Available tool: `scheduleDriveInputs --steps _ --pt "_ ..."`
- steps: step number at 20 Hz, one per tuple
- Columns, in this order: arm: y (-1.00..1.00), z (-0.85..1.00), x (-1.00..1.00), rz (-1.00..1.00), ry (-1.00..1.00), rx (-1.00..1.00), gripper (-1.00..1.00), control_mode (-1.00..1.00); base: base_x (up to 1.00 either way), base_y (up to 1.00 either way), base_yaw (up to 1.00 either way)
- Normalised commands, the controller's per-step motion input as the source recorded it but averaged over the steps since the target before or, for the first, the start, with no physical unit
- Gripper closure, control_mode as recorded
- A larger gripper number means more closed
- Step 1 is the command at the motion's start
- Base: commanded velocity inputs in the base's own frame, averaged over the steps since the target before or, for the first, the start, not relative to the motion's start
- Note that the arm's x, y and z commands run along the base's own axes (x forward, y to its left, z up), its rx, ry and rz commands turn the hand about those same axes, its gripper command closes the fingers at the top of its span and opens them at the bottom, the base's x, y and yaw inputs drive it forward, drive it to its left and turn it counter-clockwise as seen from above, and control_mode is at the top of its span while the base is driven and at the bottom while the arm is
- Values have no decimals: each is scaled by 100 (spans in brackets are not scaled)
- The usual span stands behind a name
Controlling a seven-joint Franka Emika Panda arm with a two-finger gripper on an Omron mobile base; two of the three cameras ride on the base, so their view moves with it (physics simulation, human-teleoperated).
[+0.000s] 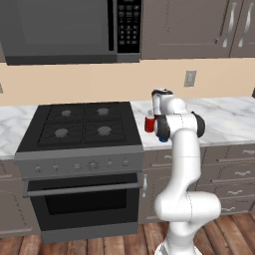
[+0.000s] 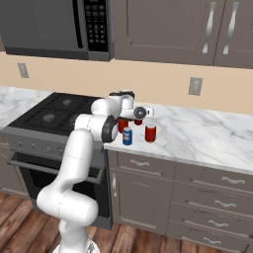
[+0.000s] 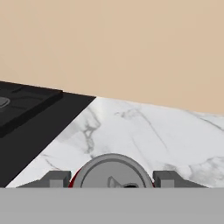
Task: Four empty soda cans are scattered around the kitchen. Gather all the cans and cluster them next to the stove for recycling.
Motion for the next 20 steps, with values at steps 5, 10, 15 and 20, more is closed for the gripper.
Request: scheduleDriveInputs --steps 5,10,15,20 --pt "0 -20 0 0 0 -8 100 -100 0 0 0" --pt "0 -19 9 0 0 -6 100 -100 0 0 0" --pt "0 -30 16 0 0 -6 100 -100 0 0 0" --pt "0 -40 15 1 0 -5 -100 -100 0 0 0"
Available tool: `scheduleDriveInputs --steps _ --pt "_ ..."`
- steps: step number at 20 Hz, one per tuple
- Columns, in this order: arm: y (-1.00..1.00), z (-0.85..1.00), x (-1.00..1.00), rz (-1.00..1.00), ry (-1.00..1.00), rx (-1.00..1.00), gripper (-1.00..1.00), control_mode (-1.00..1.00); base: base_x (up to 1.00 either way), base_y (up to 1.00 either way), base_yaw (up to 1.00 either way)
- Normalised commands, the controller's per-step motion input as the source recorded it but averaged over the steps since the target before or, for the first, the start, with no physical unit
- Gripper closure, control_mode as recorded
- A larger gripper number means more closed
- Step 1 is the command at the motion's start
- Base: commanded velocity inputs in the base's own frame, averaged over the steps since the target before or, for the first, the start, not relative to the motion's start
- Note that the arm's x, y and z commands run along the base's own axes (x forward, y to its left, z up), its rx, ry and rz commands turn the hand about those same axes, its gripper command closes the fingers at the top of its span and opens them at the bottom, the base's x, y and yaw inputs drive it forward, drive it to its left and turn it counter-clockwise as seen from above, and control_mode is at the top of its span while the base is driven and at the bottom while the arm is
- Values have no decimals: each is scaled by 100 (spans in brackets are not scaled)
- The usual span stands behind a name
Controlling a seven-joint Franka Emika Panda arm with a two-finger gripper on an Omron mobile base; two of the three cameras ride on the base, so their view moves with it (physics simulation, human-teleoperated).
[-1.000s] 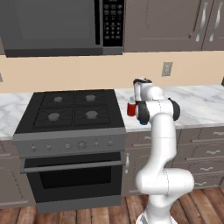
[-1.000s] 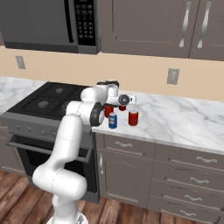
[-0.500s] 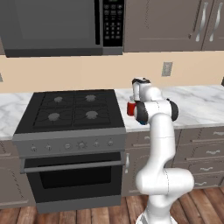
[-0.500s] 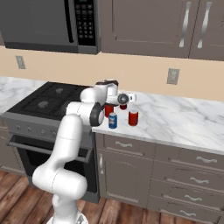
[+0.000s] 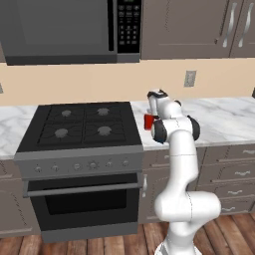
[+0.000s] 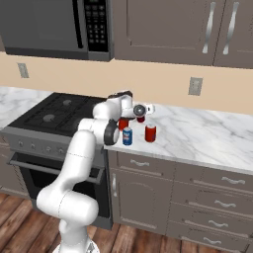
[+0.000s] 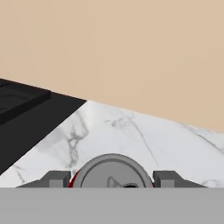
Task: Four empty soda cans are scattered around the kitchen. Gather all the cans and cluster them next to the stove for recycling.
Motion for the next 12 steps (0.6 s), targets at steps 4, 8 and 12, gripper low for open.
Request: scheduleDriveInputs --steps 4,8,12 --pt "0 -14 0 0 -1 -3 -100 -100 0 0 0" --pt "-3 0 0 0 -3 -1 -100 -100 0 0 0" --pt "-3 0 0 0 -5 0 -100 -100 0 0 0"
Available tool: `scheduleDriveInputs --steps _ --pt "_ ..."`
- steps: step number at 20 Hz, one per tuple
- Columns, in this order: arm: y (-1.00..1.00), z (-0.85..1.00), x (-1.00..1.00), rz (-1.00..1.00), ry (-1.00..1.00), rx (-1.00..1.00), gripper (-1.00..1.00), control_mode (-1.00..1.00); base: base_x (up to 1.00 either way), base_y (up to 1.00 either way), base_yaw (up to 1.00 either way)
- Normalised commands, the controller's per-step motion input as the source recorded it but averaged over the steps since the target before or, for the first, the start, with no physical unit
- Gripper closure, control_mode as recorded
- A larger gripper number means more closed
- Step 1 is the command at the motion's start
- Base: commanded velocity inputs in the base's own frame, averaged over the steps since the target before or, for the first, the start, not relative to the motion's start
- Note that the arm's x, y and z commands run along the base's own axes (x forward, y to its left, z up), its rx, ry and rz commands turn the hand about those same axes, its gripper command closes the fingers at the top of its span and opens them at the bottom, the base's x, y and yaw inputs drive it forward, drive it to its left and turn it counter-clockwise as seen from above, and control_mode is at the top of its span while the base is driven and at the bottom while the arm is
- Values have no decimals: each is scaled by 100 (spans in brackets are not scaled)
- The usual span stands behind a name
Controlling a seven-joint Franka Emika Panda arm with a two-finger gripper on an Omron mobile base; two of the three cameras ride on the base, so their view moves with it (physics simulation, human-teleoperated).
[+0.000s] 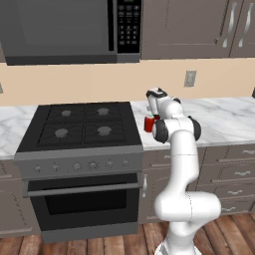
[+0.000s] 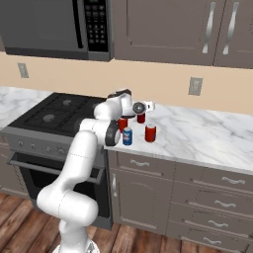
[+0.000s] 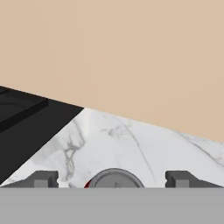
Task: Four empty soda cans are scattered around the kitchen. Gather all the cans and cluster them next to the stove for recycling.
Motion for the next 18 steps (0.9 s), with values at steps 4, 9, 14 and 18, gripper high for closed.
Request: scheduleDriveInputs --steps 4,9,14,18 --pt "-1 1 0 0 -5 0 -100 -100 0 0 0" --pt "0 3 -3 0 -6 0 -100 -100 0 0 0" --pt "0 18 -28 1 -11 -3 -100 -100 0 0 0" --pt "0 28 -33 2 -10 -3 -100 -100 0 0 0"
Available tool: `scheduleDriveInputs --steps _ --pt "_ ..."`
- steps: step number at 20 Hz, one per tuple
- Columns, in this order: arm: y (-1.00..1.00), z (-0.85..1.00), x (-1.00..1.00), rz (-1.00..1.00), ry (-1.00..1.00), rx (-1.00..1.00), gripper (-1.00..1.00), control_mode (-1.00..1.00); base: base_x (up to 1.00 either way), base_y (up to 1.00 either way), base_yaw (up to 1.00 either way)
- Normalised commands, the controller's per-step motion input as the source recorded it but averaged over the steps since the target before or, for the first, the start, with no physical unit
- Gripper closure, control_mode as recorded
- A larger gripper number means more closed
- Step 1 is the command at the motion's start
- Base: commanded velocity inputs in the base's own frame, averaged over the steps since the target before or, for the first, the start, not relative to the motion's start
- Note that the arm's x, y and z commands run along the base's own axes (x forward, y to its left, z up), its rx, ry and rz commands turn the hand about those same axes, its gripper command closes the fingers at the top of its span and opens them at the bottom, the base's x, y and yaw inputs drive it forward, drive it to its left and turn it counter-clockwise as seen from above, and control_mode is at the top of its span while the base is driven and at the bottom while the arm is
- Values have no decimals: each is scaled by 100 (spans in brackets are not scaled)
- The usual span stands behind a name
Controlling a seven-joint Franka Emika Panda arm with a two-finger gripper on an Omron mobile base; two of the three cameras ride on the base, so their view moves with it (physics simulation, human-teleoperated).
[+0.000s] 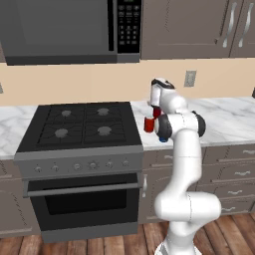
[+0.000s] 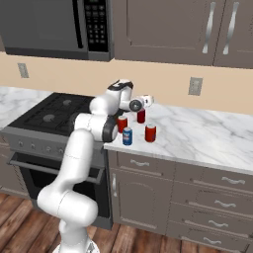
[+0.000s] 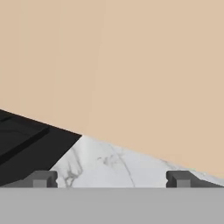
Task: Four empty soda cans are scattered around the kitchen. Gather all the cans and cluster them next to the stove for recycling.
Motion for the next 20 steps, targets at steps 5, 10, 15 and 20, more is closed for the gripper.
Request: scheduleDriveInputs --steps 5,10,15,20 --pt "0 0 -32 4 -1 -3 -100 -100 0 0 0" --pt "-7 0 -45 7 0 -11 -100 -100 0 0 0" --pt "-16 36 -32 6 -1 -14 -100 -100 0 0 0" --pt "-8 16 -29 8 -1 -11 -100 -100 0 0 0"
